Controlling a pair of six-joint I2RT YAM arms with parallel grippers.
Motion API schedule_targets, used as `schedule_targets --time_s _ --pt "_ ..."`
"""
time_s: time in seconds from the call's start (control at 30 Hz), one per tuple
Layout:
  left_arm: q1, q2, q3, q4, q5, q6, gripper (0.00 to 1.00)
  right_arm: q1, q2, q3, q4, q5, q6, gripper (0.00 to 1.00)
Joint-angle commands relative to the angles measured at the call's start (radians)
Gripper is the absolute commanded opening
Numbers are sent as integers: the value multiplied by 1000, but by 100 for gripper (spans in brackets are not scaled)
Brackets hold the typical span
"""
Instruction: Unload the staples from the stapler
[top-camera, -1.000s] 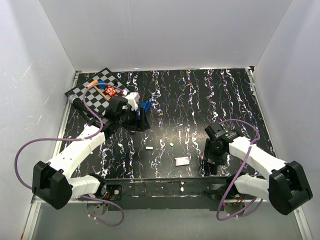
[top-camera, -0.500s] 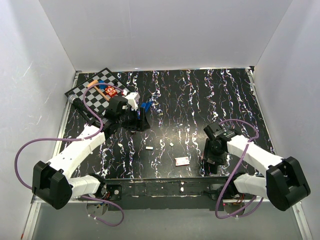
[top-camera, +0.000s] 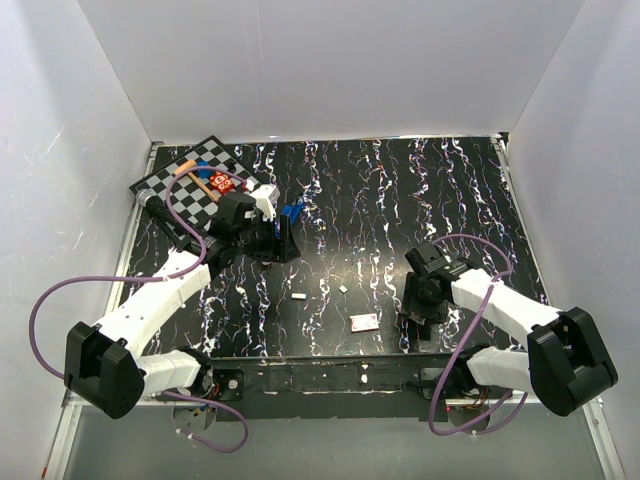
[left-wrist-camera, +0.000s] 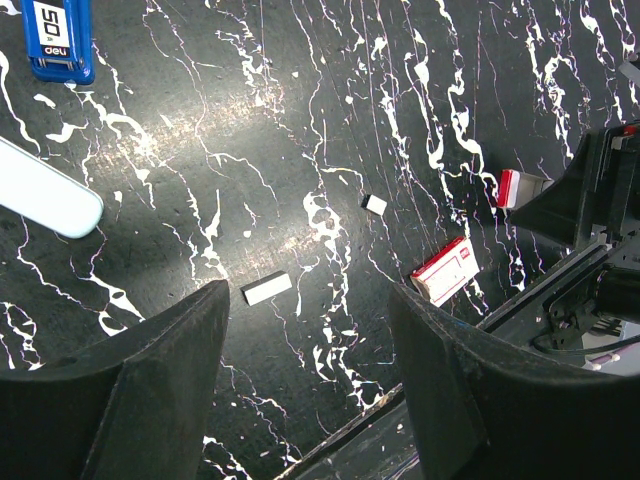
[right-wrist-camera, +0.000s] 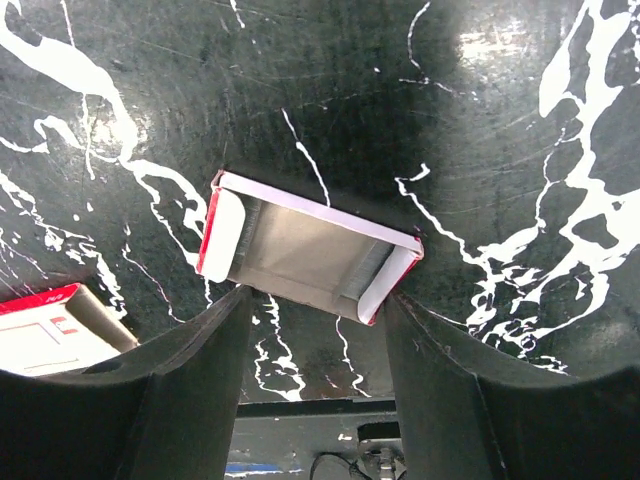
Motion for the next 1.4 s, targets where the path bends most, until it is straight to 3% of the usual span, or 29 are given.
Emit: schedule_targets --time_s 0.0,0.63,1.1,1.37 --pt "-2 -16 4 0 -2 12 64 -3 23 -11 83 -49 -63 62" --pt "-2 -19 6 0 -2 12 64 8 210 156 184 -120 -259 59" --pt "-2 -28 4 -2 -9 15 64 116 427 417 130 -59 -432 57" --pt "-2 -39 4 0 -12 14 64 124 338 521 38 53 -472 57"
